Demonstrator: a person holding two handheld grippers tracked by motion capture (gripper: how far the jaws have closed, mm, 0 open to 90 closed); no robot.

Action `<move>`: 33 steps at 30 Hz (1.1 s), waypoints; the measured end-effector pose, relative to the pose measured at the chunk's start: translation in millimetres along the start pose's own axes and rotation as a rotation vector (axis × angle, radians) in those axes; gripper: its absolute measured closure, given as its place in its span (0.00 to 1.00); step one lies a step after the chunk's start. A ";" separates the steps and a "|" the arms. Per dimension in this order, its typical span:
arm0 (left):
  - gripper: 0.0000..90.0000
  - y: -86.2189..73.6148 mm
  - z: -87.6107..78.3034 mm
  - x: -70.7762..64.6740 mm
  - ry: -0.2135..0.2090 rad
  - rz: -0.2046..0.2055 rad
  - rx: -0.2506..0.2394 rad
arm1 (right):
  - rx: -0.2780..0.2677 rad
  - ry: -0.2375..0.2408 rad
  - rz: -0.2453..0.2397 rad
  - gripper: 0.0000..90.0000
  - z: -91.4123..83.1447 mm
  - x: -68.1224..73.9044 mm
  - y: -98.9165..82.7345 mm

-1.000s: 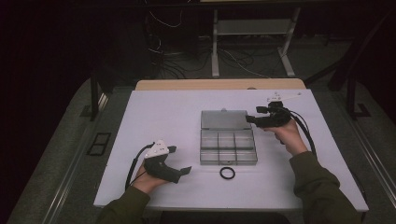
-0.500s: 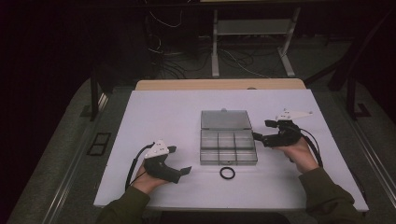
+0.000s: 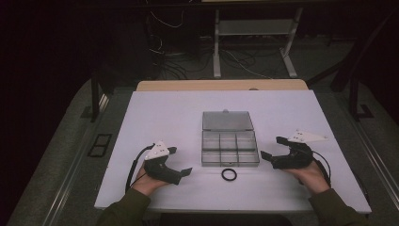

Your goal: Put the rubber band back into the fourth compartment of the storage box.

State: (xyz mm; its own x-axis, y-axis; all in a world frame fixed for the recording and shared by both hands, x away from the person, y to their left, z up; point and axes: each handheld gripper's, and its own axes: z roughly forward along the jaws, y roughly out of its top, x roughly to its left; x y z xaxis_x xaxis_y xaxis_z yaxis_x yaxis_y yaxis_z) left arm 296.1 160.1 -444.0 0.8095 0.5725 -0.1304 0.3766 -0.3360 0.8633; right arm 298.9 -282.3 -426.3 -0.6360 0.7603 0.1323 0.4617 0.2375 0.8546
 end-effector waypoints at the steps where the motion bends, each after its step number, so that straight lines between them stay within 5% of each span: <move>1: 0.00 -0.1 0.2 0.2 -0.001 -0.003 -0.002 | -0.004 -0.003 0.002 0.11 -1.3 0.6 -2.0; 20: 0.01 0.9 0.0 -1.6 0.002 0.003 -0.008 | -0.026 0.018 0.017 0.11 -26.8 8.5 -36.6; 27: 0.14 4.8 -2.8 -4.7 -0.012 0.013 -0.023 | -0.011 0.022 -0.002 0.11 -24.5 9.8 -36.5; 33: 0.23 8.7 0.8 -9.1 -0.068 0.021 -0.028 | 0.008 0.015 -0.013 0.11 -21.9 10.8 -37.2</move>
State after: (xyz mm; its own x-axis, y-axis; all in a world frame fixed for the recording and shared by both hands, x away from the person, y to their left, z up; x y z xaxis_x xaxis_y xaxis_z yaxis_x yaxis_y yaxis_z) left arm 292.3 151.4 -435.7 0.8461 0.5130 -0.1443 0.3474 -0.3255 0.8794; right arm 261.4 -296.2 -445.7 -0.6513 0.7479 0.1287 0.4579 0.2521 0.8525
